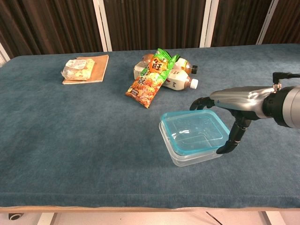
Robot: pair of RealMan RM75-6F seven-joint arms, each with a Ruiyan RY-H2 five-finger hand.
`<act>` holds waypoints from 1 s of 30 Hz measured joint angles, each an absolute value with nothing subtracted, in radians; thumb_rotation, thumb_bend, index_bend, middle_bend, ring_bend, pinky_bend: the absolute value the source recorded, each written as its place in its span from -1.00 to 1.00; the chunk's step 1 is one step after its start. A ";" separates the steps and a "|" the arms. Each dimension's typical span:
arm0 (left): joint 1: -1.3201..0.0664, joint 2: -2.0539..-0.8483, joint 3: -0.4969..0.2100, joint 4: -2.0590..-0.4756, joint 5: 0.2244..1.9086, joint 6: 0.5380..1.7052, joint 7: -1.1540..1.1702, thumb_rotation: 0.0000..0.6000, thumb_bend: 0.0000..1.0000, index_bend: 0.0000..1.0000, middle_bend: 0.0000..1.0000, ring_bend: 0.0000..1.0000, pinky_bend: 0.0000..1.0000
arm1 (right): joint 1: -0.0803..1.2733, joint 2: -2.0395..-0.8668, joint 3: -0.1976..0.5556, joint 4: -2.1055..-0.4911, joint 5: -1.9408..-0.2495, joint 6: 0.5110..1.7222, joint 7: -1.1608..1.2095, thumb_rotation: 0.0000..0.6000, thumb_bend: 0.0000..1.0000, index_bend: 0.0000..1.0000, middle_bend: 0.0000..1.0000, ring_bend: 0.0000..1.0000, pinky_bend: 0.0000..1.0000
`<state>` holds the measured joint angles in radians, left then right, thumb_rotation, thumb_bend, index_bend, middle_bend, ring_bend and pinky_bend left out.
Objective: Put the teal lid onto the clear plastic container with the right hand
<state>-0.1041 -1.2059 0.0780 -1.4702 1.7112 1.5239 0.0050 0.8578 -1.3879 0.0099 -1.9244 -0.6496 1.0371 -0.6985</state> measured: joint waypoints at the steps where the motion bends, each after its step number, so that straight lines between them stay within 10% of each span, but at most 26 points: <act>1: -0.104 -1.206 0.078 -1.470 1.711 1.525 0.004 1.00 -0.23 -1.00 -1.00 -0.99 -0.93 | 0.863 -1.389 0.009 -1.925 -0.641 1.042 -0.706 1.00 -0.80 -0.45 -0.74 -0.94 -1.00; 9: -0.104 -1.205 0.078 -1.469 1.713 1.526 0.000 1.00 -0.23 -1.00 -1.00 -0.99 -0.93 | 0.873 -1.381 0.000 -1.941 -0.631 1.049 -0.724 1.00 -0.80 -1.00 -1.00 -1.00 -1.00; 23: -0.101 -1.204 0.077 -1.469 1.713 1.532 -0.001 1.00 -0.23 -1.00 -1.00 -0.99 -0.93 | 0.867 -1.322 -0.019 -2.009 -0.713 1.055 -0.709 1.00 -0.77 -0.94 -1.00 -1.00 -1.00; 30: -0.108 -1.209 0.080 -1.472 1.718 1.519 0.005 1.00 -0.23 -1.00 -1.00 -0.99 -0.93 | 0.833 -1.305 -0.035 -2.019 -0.894 1.071 -0.677 1.00 -0.11 -0.53 -1.00 -1.00 -1.00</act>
<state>-0.1075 -1.2087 0.0805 -1.4722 1.7181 1.5187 0.0045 0.8335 -1.3049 -0.0350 -2.0194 -0.8944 1.0710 -0.6768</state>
